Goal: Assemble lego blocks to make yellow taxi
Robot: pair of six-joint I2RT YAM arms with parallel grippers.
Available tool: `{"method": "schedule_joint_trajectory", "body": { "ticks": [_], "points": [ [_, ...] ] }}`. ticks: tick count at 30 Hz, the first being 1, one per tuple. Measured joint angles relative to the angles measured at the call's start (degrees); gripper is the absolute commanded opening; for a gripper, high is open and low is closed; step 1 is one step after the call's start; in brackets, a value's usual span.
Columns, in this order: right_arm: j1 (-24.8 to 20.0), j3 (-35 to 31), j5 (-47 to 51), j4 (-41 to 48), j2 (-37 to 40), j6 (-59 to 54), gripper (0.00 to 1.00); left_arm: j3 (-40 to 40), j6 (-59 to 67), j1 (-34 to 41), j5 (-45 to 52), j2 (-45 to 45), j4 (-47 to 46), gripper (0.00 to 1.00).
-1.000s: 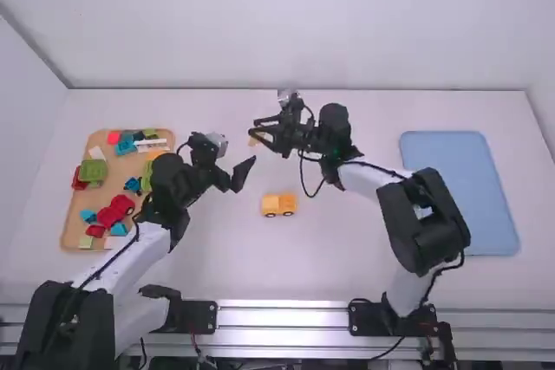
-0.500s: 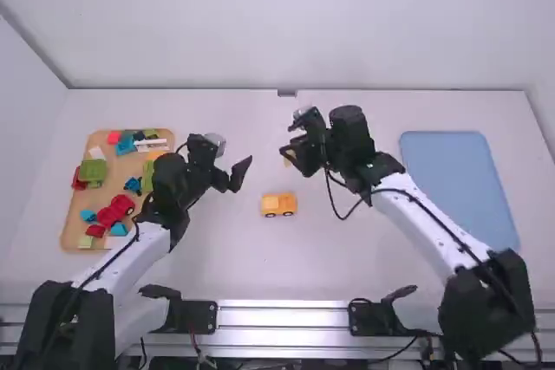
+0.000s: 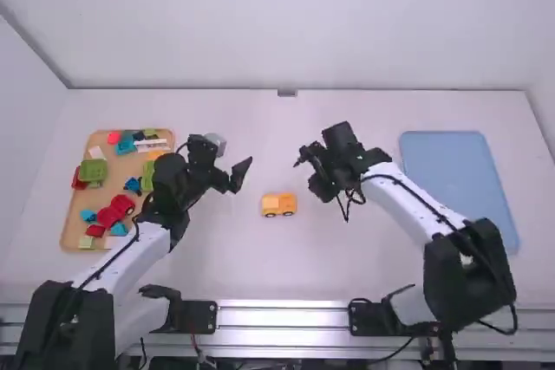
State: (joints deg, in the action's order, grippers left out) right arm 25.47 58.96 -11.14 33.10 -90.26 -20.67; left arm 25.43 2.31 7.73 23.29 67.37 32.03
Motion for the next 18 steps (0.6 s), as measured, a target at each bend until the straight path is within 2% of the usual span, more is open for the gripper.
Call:
{"method": "schedule_joint_trajectory", "body": {
  "ticks": [2, 8, 13, 18],
  "points": [
    [0.3, 3.4, 0.0, 5.3, -5.1, -4.8, 0.0, 0.0, 0.0, 0.0, 0.0, 0.0, -0.6, 0.99],
    [0.5, 14.1, 0.6, 12.9, -16.1, -16.2, 0.0, 0.0, -0.2, 0.0, 0.0, 0.0, -1.7, 0.99],
    [0.9, 16.6, 1.4, 13.7, -21.3, -26.4, 0.0, 0.0, -0.2, 0.0, 0.0, 0.0, -3.1, 0.99],
    [3.0, 16.6, 4.0, 13.9, -23.9, -31.1, 0.0, 0.0, -0.2, 0.0, 0.0, 0.0, -3.4, 0.99]
  ]
}}
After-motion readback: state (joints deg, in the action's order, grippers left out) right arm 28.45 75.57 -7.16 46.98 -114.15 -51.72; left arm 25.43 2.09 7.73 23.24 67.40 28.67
